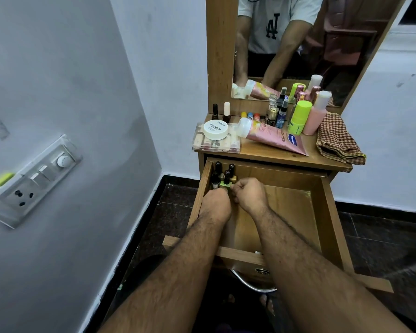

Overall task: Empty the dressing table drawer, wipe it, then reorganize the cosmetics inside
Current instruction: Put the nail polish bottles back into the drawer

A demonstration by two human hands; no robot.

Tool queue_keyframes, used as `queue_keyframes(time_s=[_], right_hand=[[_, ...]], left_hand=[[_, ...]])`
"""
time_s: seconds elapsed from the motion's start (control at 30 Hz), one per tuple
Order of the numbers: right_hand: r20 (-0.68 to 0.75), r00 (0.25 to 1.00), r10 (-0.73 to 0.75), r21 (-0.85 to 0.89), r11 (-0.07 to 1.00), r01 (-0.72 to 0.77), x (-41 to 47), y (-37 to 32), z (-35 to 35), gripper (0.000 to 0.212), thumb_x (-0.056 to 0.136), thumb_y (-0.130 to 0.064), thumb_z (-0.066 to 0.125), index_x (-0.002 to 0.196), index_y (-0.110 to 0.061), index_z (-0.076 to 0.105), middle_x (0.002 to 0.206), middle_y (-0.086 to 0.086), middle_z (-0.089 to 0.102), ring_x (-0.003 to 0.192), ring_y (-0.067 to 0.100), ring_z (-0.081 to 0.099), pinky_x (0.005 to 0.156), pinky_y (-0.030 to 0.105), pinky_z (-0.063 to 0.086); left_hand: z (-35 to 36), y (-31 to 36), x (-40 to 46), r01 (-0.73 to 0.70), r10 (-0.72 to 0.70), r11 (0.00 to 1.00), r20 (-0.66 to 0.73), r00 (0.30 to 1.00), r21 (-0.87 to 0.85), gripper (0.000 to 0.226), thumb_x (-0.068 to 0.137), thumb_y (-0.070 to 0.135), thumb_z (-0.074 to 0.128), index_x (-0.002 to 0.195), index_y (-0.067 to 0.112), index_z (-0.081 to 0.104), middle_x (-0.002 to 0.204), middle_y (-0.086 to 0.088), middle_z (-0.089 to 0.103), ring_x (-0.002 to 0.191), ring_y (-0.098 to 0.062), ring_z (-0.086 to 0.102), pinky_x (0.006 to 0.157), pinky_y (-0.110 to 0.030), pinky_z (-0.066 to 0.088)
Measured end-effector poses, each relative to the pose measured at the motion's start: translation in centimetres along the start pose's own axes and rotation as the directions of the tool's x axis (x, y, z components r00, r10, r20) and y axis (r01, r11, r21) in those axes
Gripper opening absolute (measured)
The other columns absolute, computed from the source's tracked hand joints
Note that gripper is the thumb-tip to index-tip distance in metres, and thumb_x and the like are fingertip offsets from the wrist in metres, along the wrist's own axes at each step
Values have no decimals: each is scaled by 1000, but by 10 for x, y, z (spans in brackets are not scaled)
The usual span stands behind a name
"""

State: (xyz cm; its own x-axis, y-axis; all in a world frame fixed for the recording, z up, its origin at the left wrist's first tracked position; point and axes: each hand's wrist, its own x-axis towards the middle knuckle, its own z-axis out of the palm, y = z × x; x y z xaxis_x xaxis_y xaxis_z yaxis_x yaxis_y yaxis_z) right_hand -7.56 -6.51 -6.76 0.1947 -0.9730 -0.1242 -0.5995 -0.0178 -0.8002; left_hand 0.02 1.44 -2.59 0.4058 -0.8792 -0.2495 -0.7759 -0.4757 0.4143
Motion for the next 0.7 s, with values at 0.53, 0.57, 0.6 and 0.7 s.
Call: queue_keyframes(time_s=[0.53, 0.57, 0.6, 0.7], right_hand=[[10, 999, -36, -32, 999, 36, -1, 0, -4, 32, 90, -13, 65, 59, -23, 63, 79, 3, 74, 78, 25, 69, 74, 34, 58], [6, 999, -37, -39, 999, 37, -1, -1, -5, 31, 90, -13, 65, 60, -22, 64, 78, 1, 73, 77, 23, 69, 72, 30, 56], [0, 999, -38, -47, 998, 38, -2, -1, -7, 29, 90, -12, 64, 62, -21, 65, 78, 0, 72, 77, 21, 67, 70, 26, 52], [-14, 999, -48, -59, 997, 47, -7, -4, -16, 25, 90, -11, 62, 68, -21, 69, 81, -4, 70, 79, 13, 62, 69, 18, 39]], left_hand=[[3, -4, 2, -59, 59, 998, -15, 998, -4, 45, 96, 1, 43, 138, 16, 50, 124, -14, 61, 113, -31, 59, 91, -39, 50], [2, -4, 1, -63, 63, 998, -18, 998, -9, 45, 96, 1, 43, 138, 16, 50, 124, -14, 61, 114, -31, 59, 91, -39, 49], [1, -4, 1, -64, 63, 998, -23, 998, -18, 43, 97, 2, 43, 137, 16, 51, 124, -14, 61, 113, -30, 59, 91, -38, 49], [-2, -7, 0, -85, 79, 993, -76, 994, -82, 37, 98, 9, 48, 132, 20, 59, 121, -9, 66, 110, -26, 62, 93, -34, 51]])
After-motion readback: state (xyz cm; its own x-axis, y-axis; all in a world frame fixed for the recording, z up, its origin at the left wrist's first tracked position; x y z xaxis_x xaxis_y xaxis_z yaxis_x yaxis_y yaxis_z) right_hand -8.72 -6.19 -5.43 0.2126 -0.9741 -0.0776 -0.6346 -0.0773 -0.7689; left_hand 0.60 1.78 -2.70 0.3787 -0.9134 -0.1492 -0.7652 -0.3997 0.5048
